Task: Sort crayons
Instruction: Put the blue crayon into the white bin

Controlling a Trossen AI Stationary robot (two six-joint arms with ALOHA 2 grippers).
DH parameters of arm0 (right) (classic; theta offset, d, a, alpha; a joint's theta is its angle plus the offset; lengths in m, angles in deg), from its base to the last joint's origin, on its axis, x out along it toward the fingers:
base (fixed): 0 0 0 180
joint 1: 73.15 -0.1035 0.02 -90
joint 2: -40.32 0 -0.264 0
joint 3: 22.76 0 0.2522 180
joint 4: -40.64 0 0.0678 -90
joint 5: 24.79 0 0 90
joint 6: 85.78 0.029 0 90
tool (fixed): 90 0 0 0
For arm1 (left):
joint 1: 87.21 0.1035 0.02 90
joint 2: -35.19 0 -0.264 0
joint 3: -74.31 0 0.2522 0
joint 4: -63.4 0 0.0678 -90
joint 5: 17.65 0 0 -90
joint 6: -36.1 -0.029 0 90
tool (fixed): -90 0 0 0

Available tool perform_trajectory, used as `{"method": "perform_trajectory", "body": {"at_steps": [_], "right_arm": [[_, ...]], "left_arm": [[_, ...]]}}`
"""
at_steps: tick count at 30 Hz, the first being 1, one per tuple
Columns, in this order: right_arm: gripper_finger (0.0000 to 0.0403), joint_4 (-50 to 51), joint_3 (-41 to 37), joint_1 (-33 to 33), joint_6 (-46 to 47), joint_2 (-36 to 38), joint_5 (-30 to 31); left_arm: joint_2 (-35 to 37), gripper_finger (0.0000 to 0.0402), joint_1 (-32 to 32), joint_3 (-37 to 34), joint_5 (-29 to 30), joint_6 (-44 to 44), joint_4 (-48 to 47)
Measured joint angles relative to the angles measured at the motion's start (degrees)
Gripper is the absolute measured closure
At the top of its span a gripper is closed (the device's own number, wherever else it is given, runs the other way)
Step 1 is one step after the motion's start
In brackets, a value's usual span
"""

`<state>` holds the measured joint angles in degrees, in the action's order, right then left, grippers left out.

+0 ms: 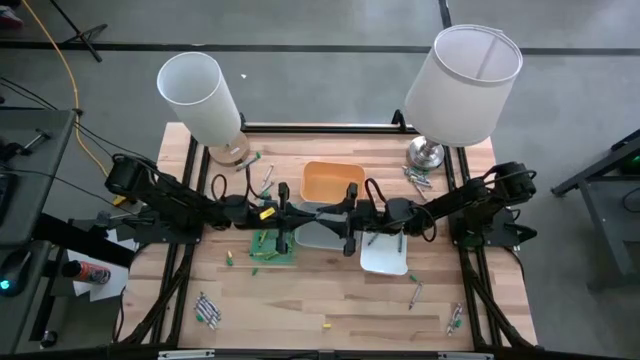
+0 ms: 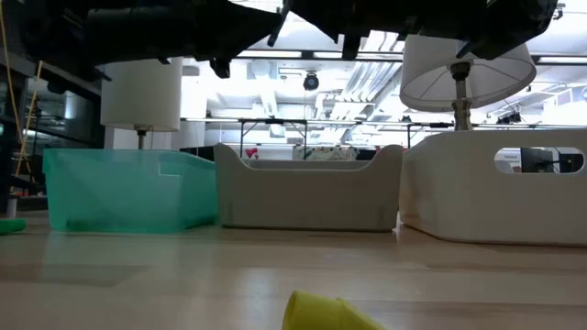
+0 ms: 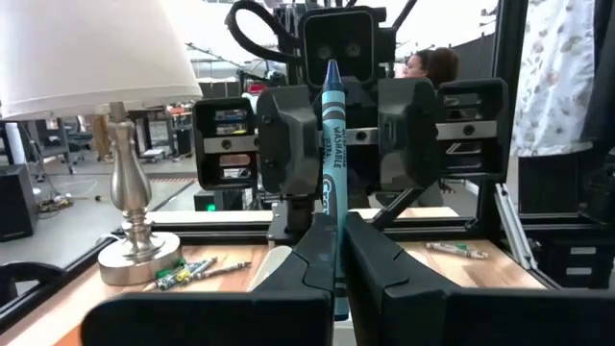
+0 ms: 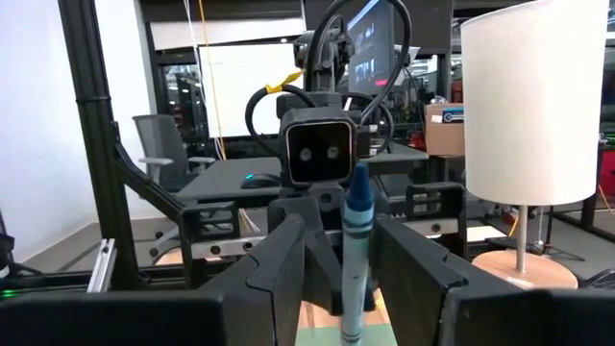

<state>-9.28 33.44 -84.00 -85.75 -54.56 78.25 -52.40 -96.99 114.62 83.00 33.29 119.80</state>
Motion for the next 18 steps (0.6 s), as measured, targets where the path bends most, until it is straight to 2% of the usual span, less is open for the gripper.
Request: {"method": "perform_trajectory", "body": {"at_steps": [7,10,15,18], "right_arm": [[0.0297,-0.37,-0.02,0.00,0.02,0.00,0.00],[0.0322,-0.68,-0.02,0.00,0.02,0.00,0.02],[0.0389,-0.67,-0.04,0.00,-0.24,0.00,0.22],[0.0385,-0.43,-0.09,0.00,-0.39,0.00,0.24]], "left_arm": [[0.11,0.0401,0.00,0.26,0.00,-0.04,0.01],[0.11,0.0401,0.00,0.26,-0.02,-0.04,-0.01],[0.11,0.0401,-0.04,0.26,-0.04,0.00,-0.06],[0.13,0.0391,-0.04,0.26,0.25,-0.02,-0.63]]}}
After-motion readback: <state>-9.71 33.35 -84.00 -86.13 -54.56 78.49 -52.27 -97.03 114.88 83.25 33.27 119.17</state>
